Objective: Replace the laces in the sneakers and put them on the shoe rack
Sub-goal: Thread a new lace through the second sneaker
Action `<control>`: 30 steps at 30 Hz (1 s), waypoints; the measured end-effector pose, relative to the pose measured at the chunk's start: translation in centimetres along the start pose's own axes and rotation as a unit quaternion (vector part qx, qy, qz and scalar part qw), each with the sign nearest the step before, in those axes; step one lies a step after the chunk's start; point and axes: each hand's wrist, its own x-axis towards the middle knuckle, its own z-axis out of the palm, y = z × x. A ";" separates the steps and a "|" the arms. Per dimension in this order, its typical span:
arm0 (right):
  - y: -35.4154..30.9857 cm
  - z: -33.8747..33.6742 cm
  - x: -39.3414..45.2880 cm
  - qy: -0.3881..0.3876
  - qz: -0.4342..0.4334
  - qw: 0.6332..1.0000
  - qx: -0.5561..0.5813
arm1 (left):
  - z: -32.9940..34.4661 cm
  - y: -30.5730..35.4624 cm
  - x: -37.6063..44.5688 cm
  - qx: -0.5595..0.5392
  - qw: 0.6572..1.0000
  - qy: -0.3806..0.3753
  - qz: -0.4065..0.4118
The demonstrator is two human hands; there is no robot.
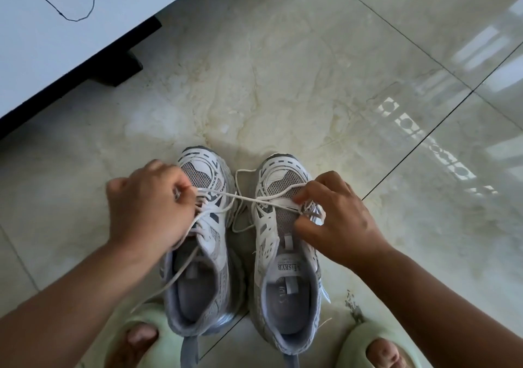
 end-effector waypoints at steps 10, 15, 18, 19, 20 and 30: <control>0.3 0.5 -0.2 0.021 0.006 0.998 0.063 | 2.3 6.3 -1.0 -0.023 0.969 0.013 0.245; 0.6 0.7 -0.3 0.051 -0.005 0.992 0.111 | 3.9 8.7 -0.5 0.031 0.952 -0.047 0.300; 0.4 0.9 -0.5 0.050 0.018 0.993 0.108 | 3.6 8.3 -0.2 0.018 0.951 -0.044 0.306; 0.3 0.9 -0.5 0.051 0.029 0.993 0.100 | 3.4 7.9 -0.3 0.019 0.954 -0.037 0.298; 0.2 0.9 -0.5 0.050 0.037 0.994 0.088 | 3.1 7.5 -0.5 0.025 0.957 -0.029 0.286; 0.7 0.2 -1.1 0.046 0.046 0.998 0.008 | -0.5 0.4 1.0 0.049 0.994 -0.001 0.097</control>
